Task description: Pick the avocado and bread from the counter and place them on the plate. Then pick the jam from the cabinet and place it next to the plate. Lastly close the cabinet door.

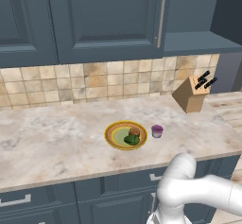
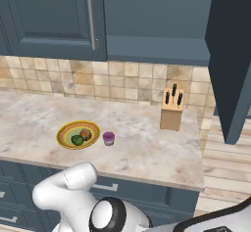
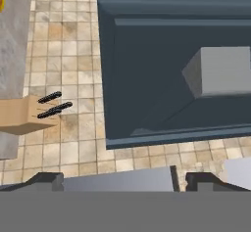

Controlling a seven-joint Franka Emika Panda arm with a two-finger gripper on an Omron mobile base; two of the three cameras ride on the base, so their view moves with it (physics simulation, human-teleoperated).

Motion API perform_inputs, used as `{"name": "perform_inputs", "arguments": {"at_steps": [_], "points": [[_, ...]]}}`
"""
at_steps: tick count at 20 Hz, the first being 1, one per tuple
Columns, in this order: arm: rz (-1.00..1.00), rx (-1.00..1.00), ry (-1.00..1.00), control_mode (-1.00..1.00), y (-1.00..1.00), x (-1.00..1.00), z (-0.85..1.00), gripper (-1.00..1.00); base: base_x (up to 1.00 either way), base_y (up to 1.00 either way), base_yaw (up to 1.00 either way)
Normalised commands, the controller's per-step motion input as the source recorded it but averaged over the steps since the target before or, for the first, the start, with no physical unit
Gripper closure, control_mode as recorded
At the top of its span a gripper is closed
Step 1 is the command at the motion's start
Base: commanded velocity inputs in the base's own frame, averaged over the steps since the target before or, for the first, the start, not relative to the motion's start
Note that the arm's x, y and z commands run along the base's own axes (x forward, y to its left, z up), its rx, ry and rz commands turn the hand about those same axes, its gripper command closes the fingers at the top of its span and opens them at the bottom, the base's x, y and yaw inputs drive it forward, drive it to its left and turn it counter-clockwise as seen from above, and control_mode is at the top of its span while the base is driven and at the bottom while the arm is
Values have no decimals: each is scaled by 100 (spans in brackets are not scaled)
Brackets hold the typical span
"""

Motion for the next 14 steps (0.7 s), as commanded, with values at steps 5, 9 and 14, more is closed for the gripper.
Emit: {"name": "perform_inputs", "arguments": {"at_steps": [5,9,14], "points": [[0,0,6,-100,-1,54,-11,-100,0,0,0],[0,0,6,-100,0,50,-9,-100,0,0,0],[0,0,6,-100,0,48,-8,-100,0,0,0]]}}
